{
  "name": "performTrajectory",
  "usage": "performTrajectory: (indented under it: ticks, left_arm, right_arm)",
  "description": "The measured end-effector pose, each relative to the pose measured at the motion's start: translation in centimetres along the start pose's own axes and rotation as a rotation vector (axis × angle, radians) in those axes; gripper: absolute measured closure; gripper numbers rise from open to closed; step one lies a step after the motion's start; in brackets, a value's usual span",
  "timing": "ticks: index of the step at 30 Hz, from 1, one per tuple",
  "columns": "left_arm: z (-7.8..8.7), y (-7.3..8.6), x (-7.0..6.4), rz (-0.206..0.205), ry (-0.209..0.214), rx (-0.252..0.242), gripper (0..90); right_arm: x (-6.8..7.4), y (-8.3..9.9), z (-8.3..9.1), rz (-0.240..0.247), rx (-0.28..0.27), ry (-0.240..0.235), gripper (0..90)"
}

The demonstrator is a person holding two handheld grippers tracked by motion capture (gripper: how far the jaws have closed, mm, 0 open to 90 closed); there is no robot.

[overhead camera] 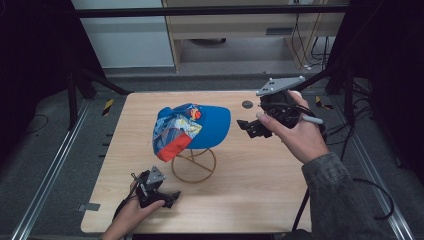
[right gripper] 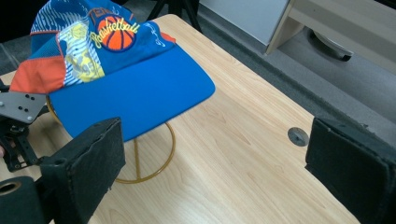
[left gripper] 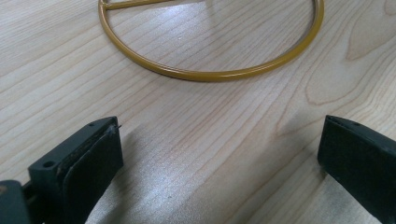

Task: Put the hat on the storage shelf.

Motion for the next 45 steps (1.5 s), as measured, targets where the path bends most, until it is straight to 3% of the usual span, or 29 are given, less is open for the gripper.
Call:
performTrajectory:
  ticks: [8,12,13,16,18,22,28,35,39,45]
  left_arm:
    - [0.0,0.0,0.0,0.0,-0.001,-0.002,0.0]
    - [0.0,0.0,0.0,0.0,-0.001,-0.002,0.0]
    - [0.0,0.0,0.0,0.001,0.0,-0.003,0.0]
    - [0.0,0.0,0.0,0.003,0.001,-0.003,0.0]
    - [0.0,0.0,0.0,0.002,-0.001,0.0,0.0]
    - [0.0,0.1,0.0,0.001,-0.001,0.001,0.0]
    - [0.1,0.1,-0.1,0.001,-0.001,0.001,0.0]
    - [0.1,0.1,-0.1,0.001,-0.001,0.001,0.0]
    - [0.1,0.1,-0.1,0.001,-0.001,0.001,0.0]
    - [0.1,0.1,-0.1,0.001,-0.001,0.001,0.0]
  right_arm:
    - [-0.9,2.7,-0.1,-0.042,-0.014,0.013,4.4]
    - [-1.8,4.9,-0.6,-0.077,-0.023,0.041,5.3]
    - [-2.3,6.3,-1.0,-0.108,-0.032,0.062,6.3]
    - [-2.6,7.4,-1.5,-0.115,-0.026,0.07,6.7]
    - [-2.8,8.8,-2.1,-0.12,-0.021,0.085,11.6]
    - [-2.9,11.6,-3.5,-0.136,-0.01,0.108,12.4]
    - [-1.9,16.2,-6.1,-0.191,0.035,0.084,12.6]
    - [-0.9,19.7,-8.7,-0.234,0.083,0.051,12.6]
    - [-0.3,21.0,-10.2,-0.252,0.099,0.038,12.6]
    - [0.0,21.6,-12.2,-0.274,0.104,0.057,12.3]
Point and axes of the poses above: each handheld gripper's, and its own axes: z roughly backward along the jaws, y roughly out of its underside, x roughly to its left, the point moved 2 cm from there along -z, roughly forward along the jaws, and after that the axes turned 6 degrees about x, right-handed, at the moved point
